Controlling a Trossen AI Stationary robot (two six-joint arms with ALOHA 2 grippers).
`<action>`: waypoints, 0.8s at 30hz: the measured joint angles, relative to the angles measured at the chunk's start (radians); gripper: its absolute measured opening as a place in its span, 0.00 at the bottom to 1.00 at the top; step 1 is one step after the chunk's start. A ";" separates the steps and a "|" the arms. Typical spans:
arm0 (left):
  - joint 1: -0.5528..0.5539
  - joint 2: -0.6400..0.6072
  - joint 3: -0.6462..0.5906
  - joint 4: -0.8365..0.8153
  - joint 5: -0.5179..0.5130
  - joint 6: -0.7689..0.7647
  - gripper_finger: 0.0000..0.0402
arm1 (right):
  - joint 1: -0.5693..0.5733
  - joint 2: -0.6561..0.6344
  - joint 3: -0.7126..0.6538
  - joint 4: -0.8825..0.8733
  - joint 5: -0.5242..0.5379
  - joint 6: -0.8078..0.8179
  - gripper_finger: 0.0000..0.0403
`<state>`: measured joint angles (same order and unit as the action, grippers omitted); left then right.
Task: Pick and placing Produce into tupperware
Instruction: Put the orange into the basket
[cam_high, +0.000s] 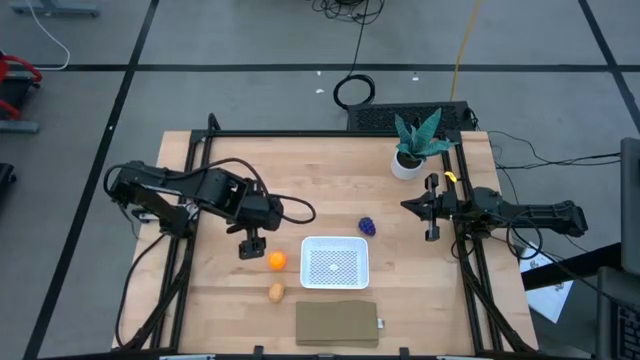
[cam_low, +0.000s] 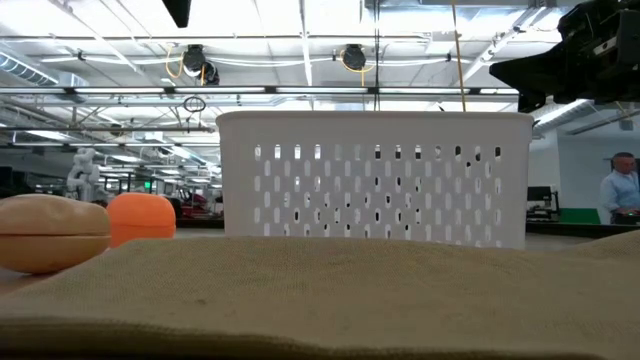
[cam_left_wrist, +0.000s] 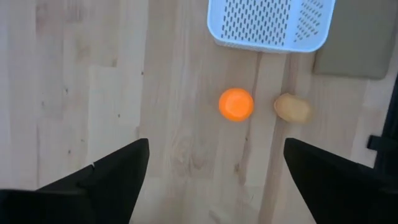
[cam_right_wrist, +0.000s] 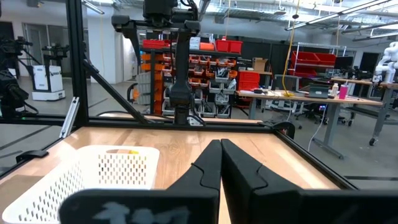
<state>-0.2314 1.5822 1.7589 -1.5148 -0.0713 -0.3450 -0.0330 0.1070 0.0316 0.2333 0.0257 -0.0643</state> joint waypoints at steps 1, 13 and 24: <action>0.000 0.000 -0.010 0.014 0.000 0.010 0.94 | 0.000 0.000 0.000 0.000 0.000 0.000 0.00; 0.000 0.000 -0.239 0.171 -0.007 0.109 0.94 | 0.000 0.000 0.000 -0.006 0.000 0.000 0.00; 0.000 0.000 -0.446 0.403 0.025 0.151 0.94 | 0.000 0.000 0.000 -0.006 0.000 0.000 0.00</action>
<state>-0.2316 1.5826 1.3127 -1.1119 -0.0459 -0.1941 -0.0331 0.1074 0.0316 0.2268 0.0259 -0.0644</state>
